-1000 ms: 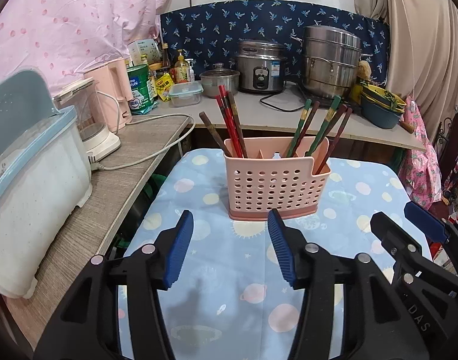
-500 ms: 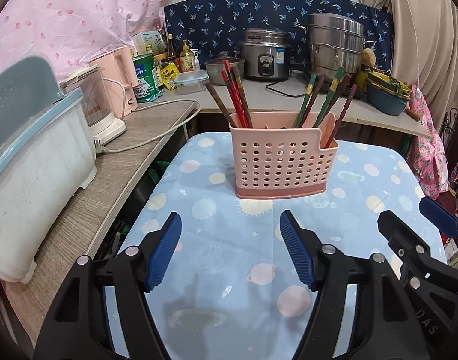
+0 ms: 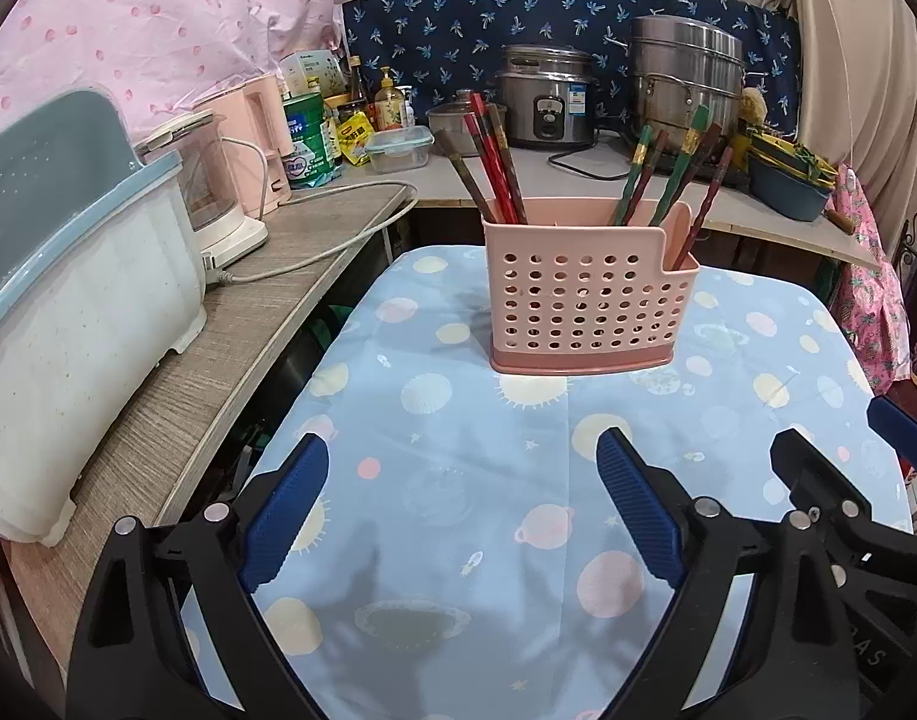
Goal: Organize utensils
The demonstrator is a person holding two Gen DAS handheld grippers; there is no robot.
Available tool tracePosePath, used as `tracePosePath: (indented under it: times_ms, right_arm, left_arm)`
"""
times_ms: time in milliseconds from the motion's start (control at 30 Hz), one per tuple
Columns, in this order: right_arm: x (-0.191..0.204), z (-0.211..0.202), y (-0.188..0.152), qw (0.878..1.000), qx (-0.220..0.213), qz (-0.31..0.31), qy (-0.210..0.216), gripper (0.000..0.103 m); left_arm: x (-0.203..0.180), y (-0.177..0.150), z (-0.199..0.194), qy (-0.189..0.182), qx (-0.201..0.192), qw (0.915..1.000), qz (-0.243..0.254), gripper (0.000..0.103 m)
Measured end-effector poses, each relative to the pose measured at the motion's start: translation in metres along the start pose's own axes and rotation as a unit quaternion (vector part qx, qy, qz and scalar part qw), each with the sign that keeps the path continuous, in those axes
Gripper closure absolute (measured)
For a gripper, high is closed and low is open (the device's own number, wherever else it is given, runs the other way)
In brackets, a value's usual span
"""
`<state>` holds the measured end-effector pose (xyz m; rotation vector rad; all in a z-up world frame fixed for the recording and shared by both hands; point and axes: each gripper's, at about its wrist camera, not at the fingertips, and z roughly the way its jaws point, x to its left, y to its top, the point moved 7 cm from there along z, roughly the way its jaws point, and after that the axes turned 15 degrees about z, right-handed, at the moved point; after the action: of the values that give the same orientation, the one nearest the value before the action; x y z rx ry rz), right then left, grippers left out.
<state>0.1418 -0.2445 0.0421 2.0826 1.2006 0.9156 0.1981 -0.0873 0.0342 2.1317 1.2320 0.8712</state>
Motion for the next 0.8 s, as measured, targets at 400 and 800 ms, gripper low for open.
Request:
tracePosePath:
  times_ms: [400,800]
  right_arm:
    - [-0.007,0.004,-0.001,1.0,0.003,0.001,-0.006,0.007]
    - [-0.013,0.006,-0.001,1.0,0.003,0.006,-0.01,0.007]
  left_arm:
    - [0.0,-0.006,0.006,-0.006,0.012,0.9999,-0.006,0.008]
    - [-0.003,-0.006,0.006,-0.009,0.013,0.9999,-0.003,0.008]
